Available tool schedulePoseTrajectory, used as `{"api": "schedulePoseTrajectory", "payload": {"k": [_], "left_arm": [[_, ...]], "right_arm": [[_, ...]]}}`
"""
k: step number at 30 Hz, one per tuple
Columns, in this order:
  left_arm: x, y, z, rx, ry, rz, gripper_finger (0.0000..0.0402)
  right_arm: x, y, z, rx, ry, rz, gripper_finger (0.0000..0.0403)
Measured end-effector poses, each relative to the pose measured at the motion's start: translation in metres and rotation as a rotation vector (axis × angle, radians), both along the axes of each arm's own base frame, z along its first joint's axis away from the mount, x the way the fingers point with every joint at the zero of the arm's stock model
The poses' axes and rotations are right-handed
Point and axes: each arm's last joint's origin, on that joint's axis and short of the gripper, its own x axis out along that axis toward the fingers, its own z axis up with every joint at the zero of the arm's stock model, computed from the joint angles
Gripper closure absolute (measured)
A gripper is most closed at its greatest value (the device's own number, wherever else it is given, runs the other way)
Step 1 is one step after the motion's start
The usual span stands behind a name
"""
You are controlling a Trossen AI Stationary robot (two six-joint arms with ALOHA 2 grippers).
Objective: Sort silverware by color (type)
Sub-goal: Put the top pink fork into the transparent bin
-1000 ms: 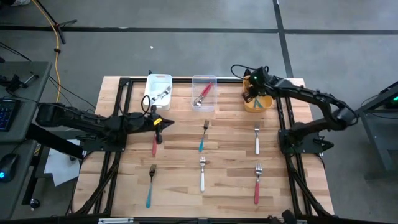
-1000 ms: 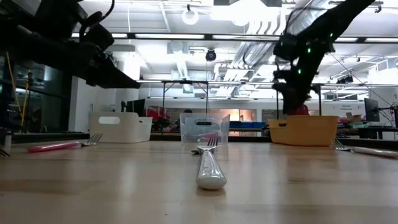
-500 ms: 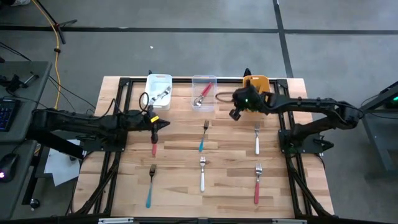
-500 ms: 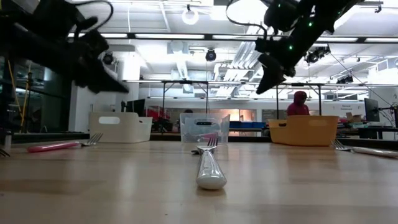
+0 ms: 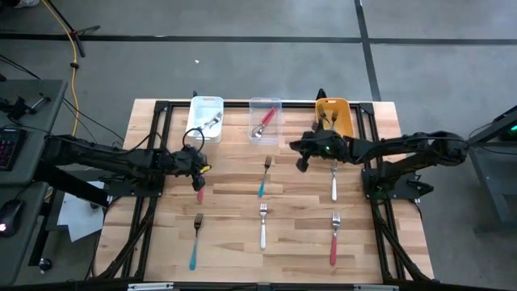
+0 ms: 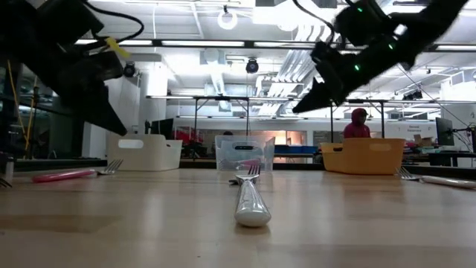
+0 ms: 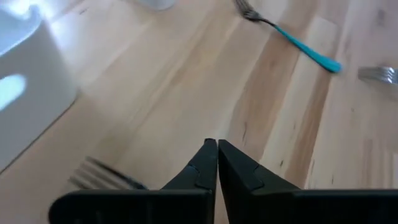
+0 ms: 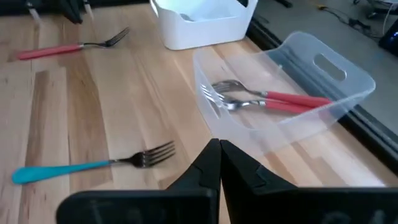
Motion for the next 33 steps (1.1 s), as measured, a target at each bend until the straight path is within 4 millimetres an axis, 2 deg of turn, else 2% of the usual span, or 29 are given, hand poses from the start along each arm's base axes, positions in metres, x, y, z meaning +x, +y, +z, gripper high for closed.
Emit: {"api": "schedulePoseTrajectory", "payload": {"k": [6, 11, 16, 29, 33], "left_arm": [[0.003, -0.002, 0.01, -0.133, 0.115, 0.111, 0.0344], [0.004, -0.004, 0.0, -0.25, 0.21, 0.19, 0.0296], [0.009, -0.004, -0.012, -0.275, 0.277, 0.256, 0.0267], [0.017, 0.0, -0.032, -0.231, 0.399, 0.295, 0.0262], [0.017, 0.001, -0.034, -0.21, 0.427, 0.271, 0.0288]], "right_arm": [[-0.011, 0.012, -0.02, 0.013, -0.026, 0.023, 0.0402], [-0.009, 0.02, -0.019, -0.014, -0.032, 0.029, 0.0403], [-0.008, 0.025, -0.017, -0.036, -0.035, 0.058, 0.0403], [-0.008, 0.025, -0.017, -0.036, -0.036, 0.057, 0.0403], [-0.008, 0.025, -0.017, -0.036, -0.036, 0.057, 0.0403]]}}
